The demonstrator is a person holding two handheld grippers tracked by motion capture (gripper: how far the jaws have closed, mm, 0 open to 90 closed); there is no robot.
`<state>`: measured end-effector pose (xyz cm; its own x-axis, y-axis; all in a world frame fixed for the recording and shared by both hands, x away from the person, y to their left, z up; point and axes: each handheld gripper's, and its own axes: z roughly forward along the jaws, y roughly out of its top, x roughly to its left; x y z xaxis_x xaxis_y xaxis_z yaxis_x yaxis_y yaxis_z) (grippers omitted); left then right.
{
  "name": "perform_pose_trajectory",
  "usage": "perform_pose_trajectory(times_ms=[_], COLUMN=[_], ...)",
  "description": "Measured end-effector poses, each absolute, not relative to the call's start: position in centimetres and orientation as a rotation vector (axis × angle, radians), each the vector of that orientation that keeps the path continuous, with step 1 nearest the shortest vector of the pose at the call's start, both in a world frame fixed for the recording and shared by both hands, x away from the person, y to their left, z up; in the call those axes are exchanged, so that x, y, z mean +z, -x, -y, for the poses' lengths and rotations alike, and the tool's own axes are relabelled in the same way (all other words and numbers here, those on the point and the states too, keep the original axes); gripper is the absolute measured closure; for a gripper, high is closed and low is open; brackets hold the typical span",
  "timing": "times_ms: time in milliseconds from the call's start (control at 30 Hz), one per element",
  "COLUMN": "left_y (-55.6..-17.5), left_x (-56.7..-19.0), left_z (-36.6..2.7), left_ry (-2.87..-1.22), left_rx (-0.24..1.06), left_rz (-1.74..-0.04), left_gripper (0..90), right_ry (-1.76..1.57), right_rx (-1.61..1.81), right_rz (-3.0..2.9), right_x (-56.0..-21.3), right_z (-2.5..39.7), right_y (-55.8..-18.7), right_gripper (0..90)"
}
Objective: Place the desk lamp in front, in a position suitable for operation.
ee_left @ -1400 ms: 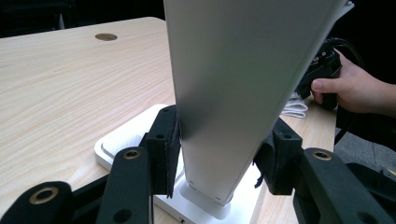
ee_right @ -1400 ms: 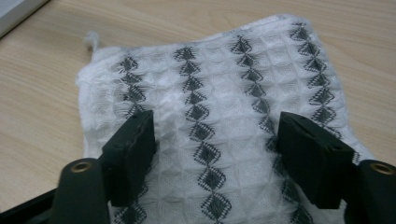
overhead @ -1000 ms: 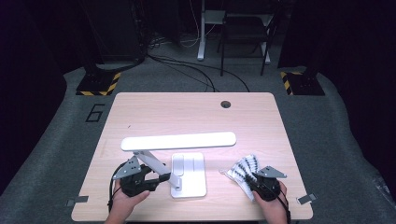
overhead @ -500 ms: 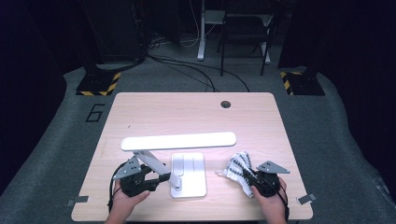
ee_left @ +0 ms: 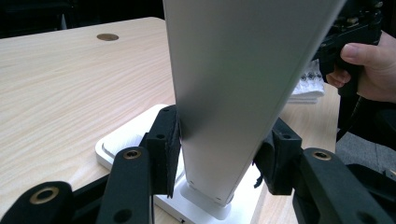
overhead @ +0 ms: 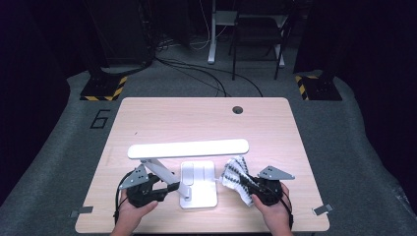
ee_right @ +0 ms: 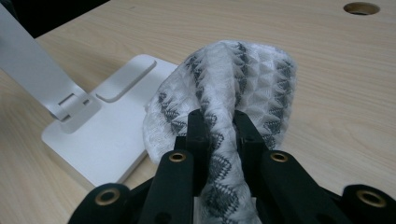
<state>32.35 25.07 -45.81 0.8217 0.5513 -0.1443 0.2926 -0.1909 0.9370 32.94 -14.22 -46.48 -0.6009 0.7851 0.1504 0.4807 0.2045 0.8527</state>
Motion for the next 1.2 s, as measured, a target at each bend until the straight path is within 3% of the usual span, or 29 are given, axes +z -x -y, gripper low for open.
perform_pose_trajectory(times_ms=[667, 1200], left_y=[-32.4, -32.5], left_x=[-45.8, -45.8], left_z=[-25.1, -25.4], left_ry=[-1.790, -1.798], left_rx=[0.259, 0.222], left_rz=[-0.640, -0.609], left_gripper=[55.0, 54.0], right_ry=[-1.024, -1.027], right_rx=[1.360, 1.318], right_rz=[-2.352, -2.436], right_x=[-47.9, -50.0], right_z=[7.5, 5.3], right_y=[-33.0, -33.3], right_gripper=[79.1, 78.1])
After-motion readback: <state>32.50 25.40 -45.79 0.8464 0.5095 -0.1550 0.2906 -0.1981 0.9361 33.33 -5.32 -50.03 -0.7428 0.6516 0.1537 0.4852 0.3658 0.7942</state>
